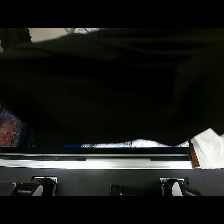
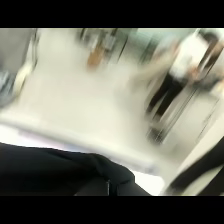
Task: Fold the shirts.
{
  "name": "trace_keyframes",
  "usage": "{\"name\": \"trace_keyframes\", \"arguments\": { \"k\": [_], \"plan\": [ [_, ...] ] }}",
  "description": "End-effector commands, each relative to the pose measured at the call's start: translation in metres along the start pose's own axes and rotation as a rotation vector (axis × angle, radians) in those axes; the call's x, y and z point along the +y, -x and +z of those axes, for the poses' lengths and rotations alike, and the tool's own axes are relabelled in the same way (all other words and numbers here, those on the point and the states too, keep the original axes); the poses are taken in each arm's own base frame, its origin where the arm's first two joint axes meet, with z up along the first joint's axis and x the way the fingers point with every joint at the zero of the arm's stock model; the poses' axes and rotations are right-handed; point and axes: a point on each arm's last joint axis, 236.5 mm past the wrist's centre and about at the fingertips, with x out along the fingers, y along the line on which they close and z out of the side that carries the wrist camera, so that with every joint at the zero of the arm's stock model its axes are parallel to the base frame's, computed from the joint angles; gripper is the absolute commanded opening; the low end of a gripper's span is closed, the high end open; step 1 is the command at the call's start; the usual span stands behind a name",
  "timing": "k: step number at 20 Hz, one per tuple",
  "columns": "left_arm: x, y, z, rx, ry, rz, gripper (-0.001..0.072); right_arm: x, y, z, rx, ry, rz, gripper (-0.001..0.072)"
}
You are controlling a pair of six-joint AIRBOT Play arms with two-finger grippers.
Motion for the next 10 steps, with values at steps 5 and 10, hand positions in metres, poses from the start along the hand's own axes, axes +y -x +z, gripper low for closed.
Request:
{"name": "trace_keyframes", "arguments": {
  "k": [5, 10],
  "plan": [
    [0.087, -0.175, -0.194, 0.594, 0.064, 0.13, 0.0025, 0.043, -0.196, -0.247, 0.656, -0.302, 0.418, 0.004],
    [0.127, -0.274, -0.277, 0.779, 0.153, 0.173, 0.0026, 0.119, -0.311, -0.336, 0.659, -0.643, 0.577, 0.0041]
  ]
}}
